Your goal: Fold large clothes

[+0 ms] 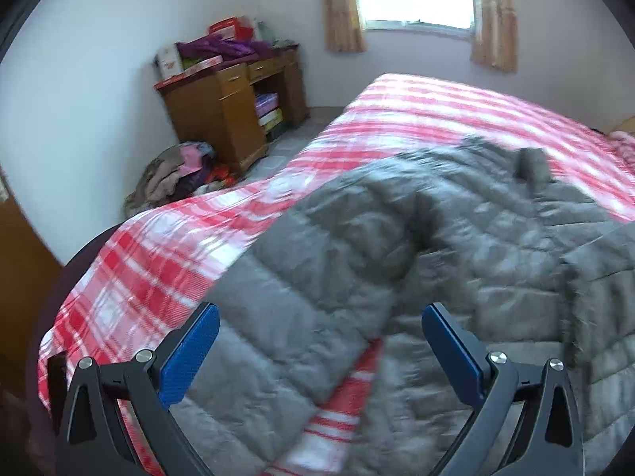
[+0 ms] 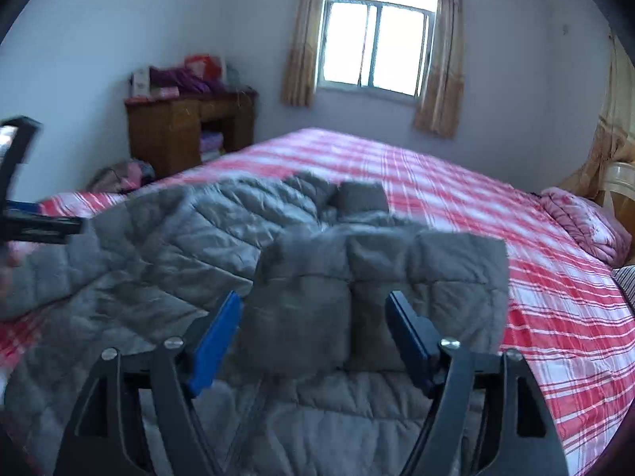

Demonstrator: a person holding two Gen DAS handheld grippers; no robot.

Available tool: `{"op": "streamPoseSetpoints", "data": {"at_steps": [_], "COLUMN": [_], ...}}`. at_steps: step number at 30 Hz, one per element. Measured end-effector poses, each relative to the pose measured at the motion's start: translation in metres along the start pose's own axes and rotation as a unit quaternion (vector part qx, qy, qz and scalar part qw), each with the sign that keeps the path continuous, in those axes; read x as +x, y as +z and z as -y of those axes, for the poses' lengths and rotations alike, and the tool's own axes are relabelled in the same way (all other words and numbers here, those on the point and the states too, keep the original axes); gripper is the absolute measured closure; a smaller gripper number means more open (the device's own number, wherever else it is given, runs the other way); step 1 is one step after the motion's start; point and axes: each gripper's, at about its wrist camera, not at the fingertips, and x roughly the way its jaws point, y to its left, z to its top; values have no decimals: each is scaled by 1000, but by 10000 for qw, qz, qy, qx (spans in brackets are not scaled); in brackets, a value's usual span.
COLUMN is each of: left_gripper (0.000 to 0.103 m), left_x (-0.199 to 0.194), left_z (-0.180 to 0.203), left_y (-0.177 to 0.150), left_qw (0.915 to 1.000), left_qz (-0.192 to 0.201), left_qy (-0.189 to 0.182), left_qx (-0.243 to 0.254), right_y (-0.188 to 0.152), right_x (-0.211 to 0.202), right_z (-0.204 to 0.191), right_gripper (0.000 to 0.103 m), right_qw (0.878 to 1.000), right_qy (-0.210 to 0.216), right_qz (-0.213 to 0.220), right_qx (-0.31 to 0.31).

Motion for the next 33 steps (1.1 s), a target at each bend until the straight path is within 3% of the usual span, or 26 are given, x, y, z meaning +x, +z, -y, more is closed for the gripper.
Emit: {"op": "streamPoseSetpoints", "data": {"at_steps": [4,7,13,15,17,18,23,28,30,31,33], "left_gripper": [1,1,1,14,69,80,93,93,93,92,79], "left_x": [-13,-8,20,33,44,49,31,7,15,21,38], "left_z": [55,100,194,223,240,245,227,181,173,168,164], "left_y": [8,11,6,3,-1,-2,5,12,10,8,6], "left_qw": [9971,9920,9810,9779,9743,9724,9749,9795,9798,9807,9820], "left_qz": [-81,-277,-431,-516,-724,-833,-445,210,314,307,40], "left_qy": [-692,-1116,-1546,-1552,-1567,-1635,-1597,-1172,-760,-597,-387], "left_qx": [298,518,1087,1304,1445,1444,1483,1625,1822,1837,1851], "right_y": [-10,-25,-66,-78,-91,-94,-101,-109,-109,-110,-109], "right_x": [-21,-14,9,11,7,8,10,16,19,20,24], "right_z": [38,75,127,134,146,149,164,168,165,164,160], "right_gripper": [10,10,10,10,10,10,9,7,7,6,6], "right_qw": [9978,9924,9812,9788,9761,9746,9722,9678,9678,9676,9675], "right_qy": [-465,-1053,-1450,-1492,-1461,-1458,-1277,-1237,-1270,-1285,-1261], "right_qz": [290,-41,-645,-781,-902,-939,-1160,-1337,-1398,-1443,-1566], "right_qx": [383,632,1101,1166,1330,1417,1581,1736,1666,1623,1537]}}
